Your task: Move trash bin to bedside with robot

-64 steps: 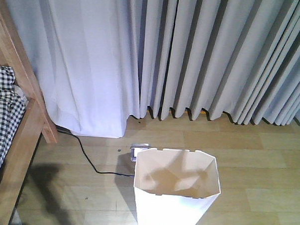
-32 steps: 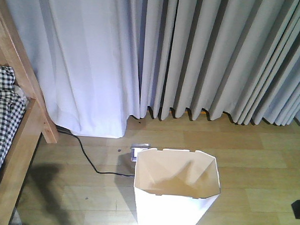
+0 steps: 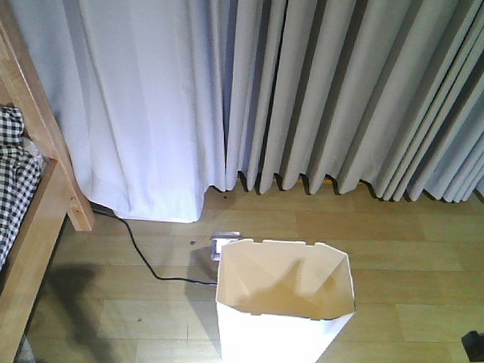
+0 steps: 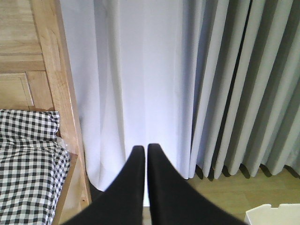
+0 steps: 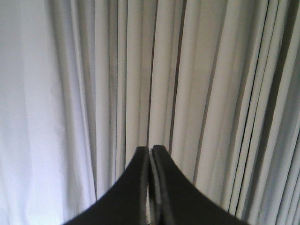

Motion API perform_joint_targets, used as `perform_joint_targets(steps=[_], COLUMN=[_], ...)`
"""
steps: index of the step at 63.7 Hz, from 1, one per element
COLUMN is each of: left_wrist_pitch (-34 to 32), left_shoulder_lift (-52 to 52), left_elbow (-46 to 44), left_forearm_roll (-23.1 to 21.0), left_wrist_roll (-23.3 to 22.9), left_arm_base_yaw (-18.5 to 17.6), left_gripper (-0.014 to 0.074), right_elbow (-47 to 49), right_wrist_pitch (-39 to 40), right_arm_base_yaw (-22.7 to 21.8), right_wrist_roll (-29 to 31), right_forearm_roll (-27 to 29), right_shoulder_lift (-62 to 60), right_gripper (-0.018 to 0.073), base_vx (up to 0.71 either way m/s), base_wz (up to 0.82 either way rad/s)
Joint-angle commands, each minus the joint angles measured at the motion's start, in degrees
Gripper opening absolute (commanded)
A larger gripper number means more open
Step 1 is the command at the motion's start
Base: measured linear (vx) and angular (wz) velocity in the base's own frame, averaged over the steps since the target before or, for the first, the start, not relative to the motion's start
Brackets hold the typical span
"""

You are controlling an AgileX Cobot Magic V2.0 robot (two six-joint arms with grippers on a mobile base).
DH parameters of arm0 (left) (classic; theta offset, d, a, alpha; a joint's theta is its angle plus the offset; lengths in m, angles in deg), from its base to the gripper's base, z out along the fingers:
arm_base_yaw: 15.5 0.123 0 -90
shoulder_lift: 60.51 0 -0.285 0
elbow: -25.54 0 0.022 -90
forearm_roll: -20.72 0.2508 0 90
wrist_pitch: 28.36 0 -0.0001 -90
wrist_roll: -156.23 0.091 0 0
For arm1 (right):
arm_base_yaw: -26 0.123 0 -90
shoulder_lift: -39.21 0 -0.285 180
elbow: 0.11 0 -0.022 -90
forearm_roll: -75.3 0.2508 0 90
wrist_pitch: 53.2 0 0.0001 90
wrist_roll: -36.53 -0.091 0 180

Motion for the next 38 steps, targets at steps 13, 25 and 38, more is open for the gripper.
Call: perform_joint_targets(steps=[13,25,38], left_wrist_pitch=[-4.0,-4.0,-4.0], left_shoulder_lift=[-0.8,-0.8,-0.8], left_elbow=[1.1,1.1,1.1], left_forearm_roll=[-0.2,-0.2,-0.2], left_wrist_roll=[-0.3,-0.3,-0.3], left_arm_base_yaw=[-0.2,-0.2,-0.2], left_gripper=[-0.0006,-0.0006,-0.0006], right_elbow=[-0.4,-0.4,-0.4], right_wrist_pitch=[4.8,4.8,4.8], right_arm_base_yaw=[-0.1,-0.1,-0.1], right_wrist_roll=[0.6,0.6,0.6], right_forearm_roll=[-0.4,-0.4,-0.4], right_shoulder_lift=[-0.9,-0.9,-0.9], right_gripper=[-0.0009,-0.0009,-0.0009], base_vx=[0.0,0.0,0.0], base_wz=[0.0,0.0,0.0])
